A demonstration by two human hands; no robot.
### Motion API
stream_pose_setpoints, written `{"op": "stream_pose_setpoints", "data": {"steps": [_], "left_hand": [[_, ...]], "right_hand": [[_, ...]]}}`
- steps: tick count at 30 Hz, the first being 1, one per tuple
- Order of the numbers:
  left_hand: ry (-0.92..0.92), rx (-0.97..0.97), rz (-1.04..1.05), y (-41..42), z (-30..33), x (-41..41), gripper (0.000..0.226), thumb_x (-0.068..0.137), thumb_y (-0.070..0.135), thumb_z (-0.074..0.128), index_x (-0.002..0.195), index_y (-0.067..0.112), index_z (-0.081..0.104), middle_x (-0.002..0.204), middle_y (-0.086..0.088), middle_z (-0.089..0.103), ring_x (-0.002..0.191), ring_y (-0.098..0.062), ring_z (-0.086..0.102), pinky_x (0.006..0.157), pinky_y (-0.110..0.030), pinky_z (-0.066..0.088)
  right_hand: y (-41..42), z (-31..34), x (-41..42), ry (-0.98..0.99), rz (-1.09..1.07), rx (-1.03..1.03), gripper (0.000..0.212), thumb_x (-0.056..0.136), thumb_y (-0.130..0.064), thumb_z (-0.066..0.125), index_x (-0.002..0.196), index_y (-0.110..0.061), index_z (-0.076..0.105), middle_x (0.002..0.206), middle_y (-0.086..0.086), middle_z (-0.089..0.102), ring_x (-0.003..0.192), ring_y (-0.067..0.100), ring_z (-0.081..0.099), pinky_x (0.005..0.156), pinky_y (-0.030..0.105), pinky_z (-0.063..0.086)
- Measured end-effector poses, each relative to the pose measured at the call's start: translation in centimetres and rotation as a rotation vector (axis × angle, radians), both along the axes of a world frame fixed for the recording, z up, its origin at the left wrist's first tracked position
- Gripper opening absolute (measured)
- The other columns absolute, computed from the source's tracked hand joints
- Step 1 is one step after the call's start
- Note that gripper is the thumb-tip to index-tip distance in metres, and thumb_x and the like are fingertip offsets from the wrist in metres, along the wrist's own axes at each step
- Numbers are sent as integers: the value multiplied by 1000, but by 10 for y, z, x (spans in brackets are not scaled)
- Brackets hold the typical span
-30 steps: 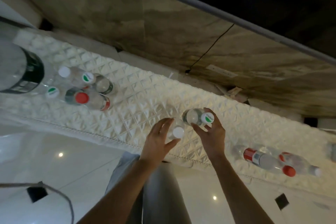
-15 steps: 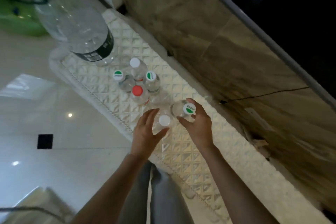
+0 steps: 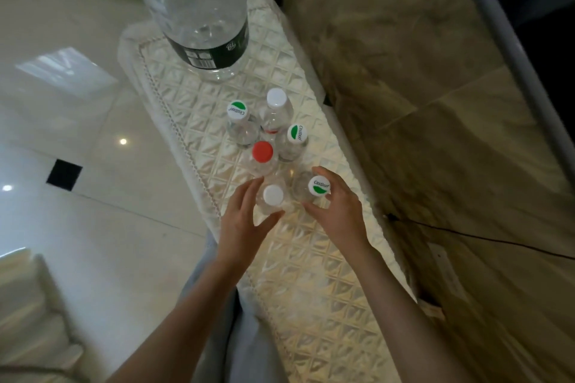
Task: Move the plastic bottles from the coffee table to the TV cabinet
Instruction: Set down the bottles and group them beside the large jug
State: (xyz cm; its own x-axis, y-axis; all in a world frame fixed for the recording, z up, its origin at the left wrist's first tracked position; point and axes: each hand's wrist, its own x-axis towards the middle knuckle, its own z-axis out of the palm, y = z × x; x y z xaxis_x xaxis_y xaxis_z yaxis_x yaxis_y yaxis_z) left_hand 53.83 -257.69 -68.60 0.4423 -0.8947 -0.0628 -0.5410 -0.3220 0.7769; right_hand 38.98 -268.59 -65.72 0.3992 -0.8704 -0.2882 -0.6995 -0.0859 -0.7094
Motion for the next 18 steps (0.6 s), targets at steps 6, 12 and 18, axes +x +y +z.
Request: {"op": "stream_pose_setpoints", "data": {"steps": [6,12,18], "left_hand": [[33,-37,-19,6,-5,-1,75,72,43,73,133,11,46,130,-8,48,108,-24,57,86,-41,54],[64,-60,68,1,-8,-8,72,70,21,80,133,10,47,125,-10,49,111,-20,53,83,-44,54],[76,-57,80,-5,-5,-13,70,71,20,80,133,7,48,126,-10,49,115,-18,50,87,-42,53]], "right_hand": [[-1,-8,-4,-53,-3,48,65,72,-18,78,129,-29,49,130,-6,55,119,11,52,93,39,51],[-15,-5,-8,-94,38,150,65,71,-9,78,128,-29,52,130,-6,55,115,1,51,92,19,49],[-19,-6,-3,-87,58,126,66,70,-9,79,129,-23,52,130,-6,56,115,5,53,94,28,51]]}}
